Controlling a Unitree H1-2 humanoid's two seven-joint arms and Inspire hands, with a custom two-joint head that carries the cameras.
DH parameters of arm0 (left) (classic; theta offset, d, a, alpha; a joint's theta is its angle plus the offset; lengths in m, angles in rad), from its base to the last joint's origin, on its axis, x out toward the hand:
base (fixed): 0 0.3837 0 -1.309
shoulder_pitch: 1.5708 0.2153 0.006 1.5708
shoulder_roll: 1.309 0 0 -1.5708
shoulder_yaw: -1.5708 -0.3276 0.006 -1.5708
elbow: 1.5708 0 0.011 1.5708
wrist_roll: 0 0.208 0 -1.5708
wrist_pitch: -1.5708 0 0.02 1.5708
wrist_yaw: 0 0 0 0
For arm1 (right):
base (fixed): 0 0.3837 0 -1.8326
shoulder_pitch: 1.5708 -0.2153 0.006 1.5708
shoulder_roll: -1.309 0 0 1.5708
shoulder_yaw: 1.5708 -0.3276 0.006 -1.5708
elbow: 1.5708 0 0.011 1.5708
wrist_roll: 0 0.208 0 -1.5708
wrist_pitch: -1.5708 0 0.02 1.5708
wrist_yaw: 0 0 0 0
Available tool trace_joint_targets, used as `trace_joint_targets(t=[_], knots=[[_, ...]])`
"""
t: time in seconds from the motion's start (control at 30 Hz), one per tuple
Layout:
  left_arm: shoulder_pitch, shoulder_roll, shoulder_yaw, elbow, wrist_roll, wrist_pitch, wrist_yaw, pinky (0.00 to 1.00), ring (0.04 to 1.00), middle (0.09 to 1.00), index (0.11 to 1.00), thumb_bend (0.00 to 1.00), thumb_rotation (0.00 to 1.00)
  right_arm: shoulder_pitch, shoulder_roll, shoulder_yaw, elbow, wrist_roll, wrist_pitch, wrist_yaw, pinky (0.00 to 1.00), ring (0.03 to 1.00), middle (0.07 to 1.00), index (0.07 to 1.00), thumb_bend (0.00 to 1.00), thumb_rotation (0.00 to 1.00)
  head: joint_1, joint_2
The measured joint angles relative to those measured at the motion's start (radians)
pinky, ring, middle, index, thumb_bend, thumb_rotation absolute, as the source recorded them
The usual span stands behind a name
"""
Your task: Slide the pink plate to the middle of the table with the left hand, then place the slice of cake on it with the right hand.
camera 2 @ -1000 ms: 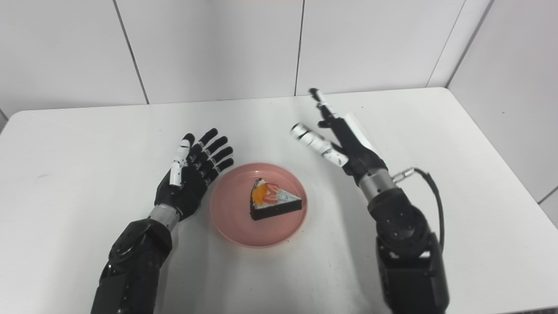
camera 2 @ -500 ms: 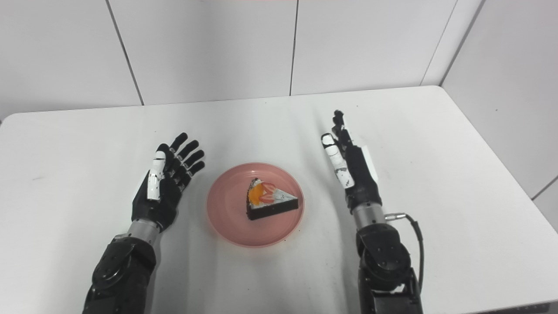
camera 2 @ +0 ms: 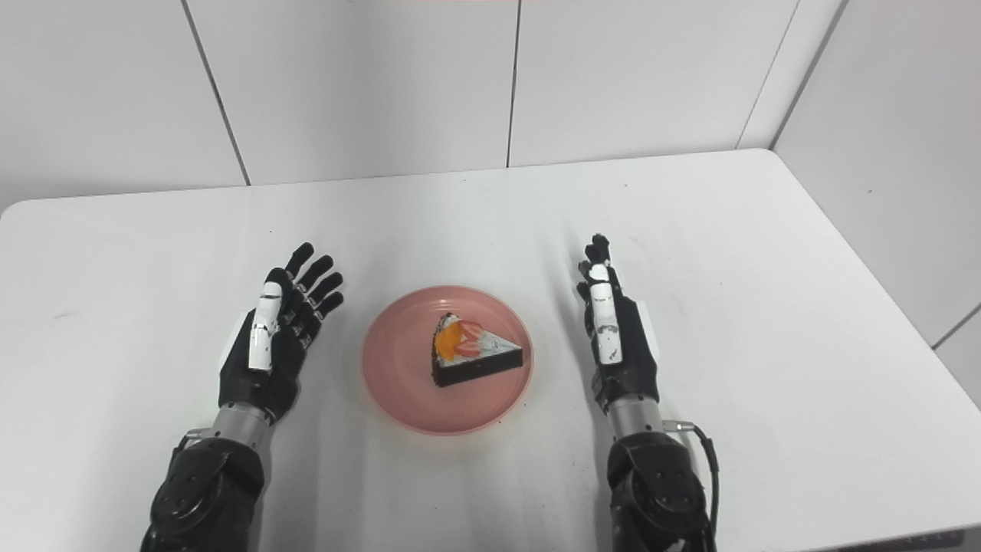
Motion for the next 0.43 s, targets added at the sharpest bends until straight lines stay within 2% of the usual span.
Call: trace_joint_targets(t=[0.23, 0.37, 0.43], knots=[[0.028, 0.006, -0.013, -0.027, 0.033, -0.016, 0.009, 0.90, 0.923, 0.940, 0.938, 0.52, 1.00, 0.027, 0.000, 0.004, 0.003, 0.048, 0.000, 0.000, 1.00, 1.000, 1.000, 1.000, 0.83, 1.00, 0.002, 0.002], [0.052, 0.009, -0.036, -0.032, 0.084, -0.067, 0.021, 0.90, 0.932, 0.947, 0.945, 0.52, 1.00, 0.037, -0.011, 0.014, 0.009, 0.063, -0.017, 0.003, 1.00, 1.000, 1.000, 1.000, 0.81, 1.00, 0.002, 0.002], [0.063, 0.013, -0.053, -0.039, 0.116, -0.088, 0.028, 0.92, 0.944, 0.957, 0.956, 0.51, 1.00, 0.043, -0.011, 0.020, 0.007, 0.062, -0.020, 0.003, 1.00, 1.000, 1.000, 1.000, 0.79, 1.00, 0.049, 0.017]])
